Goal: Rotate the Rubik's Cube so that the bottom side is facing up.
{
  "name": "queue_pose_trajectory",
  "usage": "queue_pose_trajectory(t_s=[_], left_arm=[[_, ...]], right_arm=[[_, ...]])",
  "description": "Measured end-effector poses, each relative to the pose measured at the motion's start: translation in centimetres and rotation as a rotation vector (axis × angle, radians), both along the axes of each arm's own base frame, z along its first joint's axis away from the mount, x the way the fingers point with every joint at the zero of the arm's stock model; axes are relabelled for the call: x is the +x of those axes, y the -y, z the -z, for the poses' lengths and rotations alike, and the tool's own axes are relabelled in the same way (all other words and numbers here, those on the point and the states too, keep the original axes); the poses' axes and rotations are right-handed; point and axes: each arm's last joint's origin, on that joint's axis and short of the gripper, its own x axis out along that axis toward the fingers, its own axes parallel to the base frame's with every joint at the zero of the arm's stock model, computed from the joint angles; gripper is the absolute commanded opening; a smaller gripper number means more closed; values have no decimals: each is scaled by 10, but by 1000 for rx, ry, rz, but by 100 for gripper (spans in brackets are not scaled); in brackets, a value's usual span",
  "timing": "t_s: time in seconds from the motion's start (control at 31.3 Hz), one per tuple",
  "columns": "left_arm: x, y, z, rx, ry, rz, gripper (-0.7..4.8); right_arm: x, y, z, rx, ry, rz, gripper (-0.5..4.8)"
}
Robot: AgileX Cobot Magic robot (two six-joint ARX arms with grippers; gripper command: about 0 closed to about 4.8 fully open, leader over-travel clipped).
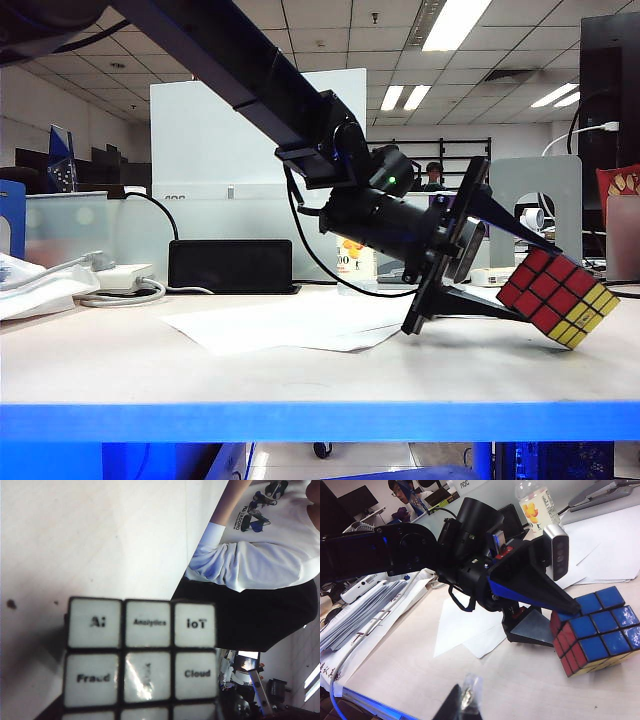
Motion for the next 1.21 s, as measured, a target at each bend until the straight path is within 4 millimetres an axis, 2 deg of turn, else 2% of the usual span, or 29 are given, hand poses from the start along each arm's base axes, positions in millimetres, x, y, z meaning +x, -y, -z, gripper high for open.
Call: queue_pose_trajectory(t_s=[0.03,0.06,0.26,0.38,0.51,0.67,0.99,1.12,1.21], left_arm=[[1,0,1,2,-2,-2,287],[1,-1,2,3,-2,-5,294],[7,-6,2,7,18,-29,315],[19,-18,1,14,31,-71,328],[30,-32,1,55,23,-138,409],[37,-44,3,99,-11,-178,409],[35,-44,2,104,30,-156,409],[38,-41,-2,121,146,-161,410],[44,-39,-16,129,286,-179,410]], right_arm=[[0,0,0,0,0,0,-1],[0,0,0,0,0,0,-1],[0,0,0,0,-1,0,-1],[0,0,0,0,-1,0,-1],[0,0,0,0,-1,-1,-1],[0,0,0,0,-1,-1,-1],[0,0,0,0,-1,-1,-1],[0,0,0,0,-1,-2,-1],[0,0,0,0,0,-2,-1]])
